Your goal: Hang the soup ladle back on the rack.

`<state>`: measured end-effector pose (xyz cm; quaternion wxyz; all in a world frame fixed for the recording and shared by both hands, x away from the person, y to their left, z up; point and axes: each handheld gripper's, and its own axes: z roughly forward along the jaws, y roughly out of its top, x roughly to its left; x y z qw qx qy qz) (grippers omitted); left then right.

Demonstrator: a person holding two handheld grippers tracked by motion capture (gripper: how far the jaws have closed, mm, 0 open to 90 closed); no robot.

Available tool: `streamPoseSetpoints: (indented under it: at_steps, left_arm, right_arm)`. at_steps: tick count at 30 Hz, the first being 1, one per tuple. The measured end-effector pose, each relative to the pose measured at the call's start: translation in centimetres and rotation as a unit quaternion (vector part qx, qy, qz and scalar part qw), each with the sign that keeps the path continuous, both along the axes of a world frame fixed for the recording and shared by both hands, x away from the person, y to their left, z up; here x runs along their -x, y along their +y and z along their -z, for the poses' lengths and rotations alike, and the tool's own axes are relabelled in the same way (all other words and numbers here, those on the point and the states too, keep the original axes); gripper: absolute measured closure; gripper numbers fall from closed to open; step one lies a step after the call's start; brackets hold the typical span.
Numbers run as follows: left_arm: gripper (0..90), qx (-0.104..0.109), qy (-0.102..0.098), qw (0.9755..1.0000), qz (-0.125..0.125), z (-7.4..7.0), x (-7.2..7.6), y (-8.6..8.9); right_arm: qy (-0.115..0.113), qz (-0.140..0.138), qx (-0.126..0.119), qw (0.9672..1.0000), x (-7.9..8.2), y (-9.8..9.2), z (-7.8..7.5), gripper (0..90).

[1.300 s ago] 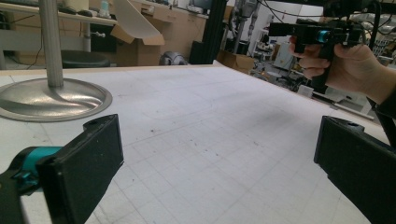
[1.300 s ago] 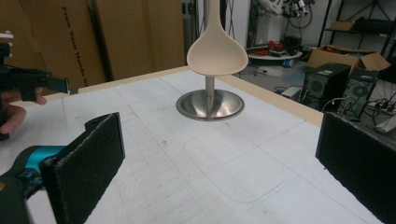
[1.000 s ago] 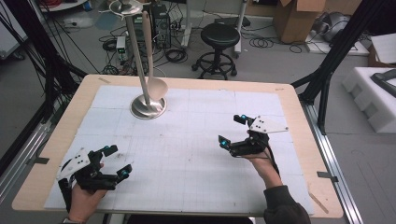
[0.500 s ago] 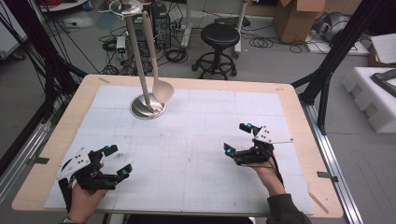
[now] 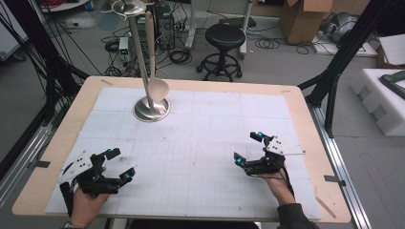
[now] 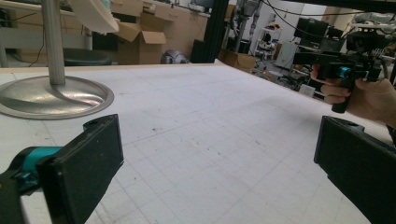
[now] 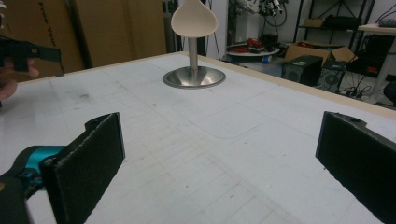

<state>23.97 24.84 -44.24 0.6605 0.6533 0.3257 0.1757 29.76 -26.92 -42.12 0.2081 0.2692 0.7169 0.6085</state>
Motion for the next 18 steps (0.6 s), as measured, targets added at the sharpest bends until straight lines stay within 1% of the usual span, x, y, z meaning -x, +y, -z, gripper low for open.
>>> streamPoseSetpoints:
  at_steps: [2,4,5,10,12,13,16,18]
  left_arm:
    - [1.8,-0.001,0.000,1.0000,0.000,0.0,0.0,0.0]
    - [1.8,-0.001,0.000,1.0000,0.000,0.0,0.0,0.0]
    - [1.8,-0.002,-0.001,1.0000,0.000,0.0,0.0,0.0]
    - [1.8,-0.004,0.000,1.0000,0.000,0.0,0.0,0.0]
    - [1.8,-0.004,-0.001,1.0000,-0.001,0.0,0.0,0.1]
    - [1.8,-0.003,-0.001,1.0000,-0.001,0.0,0.0,0.1]
    - [1.8,-0.002,-0.002,1.0000,-0.004,0.0,0.0,0.1]
    - [1.8,-0.001,-0.003,1.0000,-0.004,0.0,0.0,0.1]
  right_arm:
    - [0.001,0.001,-0.004,1.0000,0.3,-0.3,0.1,0.2]
    - [-0.005,0.003,-0.007,1.0000,0.5,-0.7,0.1,0.2]
    - [-0.002,0.006,-0.011,0.9999,0.7,-0.9,0.2,0.2]
    - [-0.007,0.018,-0.016,0.9997,1.2,-2.0,0.3,0.2]
    - [-0.007,0.025,-0.024,0.9994,1.4,-2.5,0.4,0.2]
    - [-0.002,0.026,-0.032,0.9992,1.5,-2.8,0.4,0.2]
    - [-0.002,0.027,-0.042,0.9987,1.6,-3.3,0.6,0.2]
    - [0.000,0.026,-0.035,0.9991,1.8,-3.4,0.7,0.2]
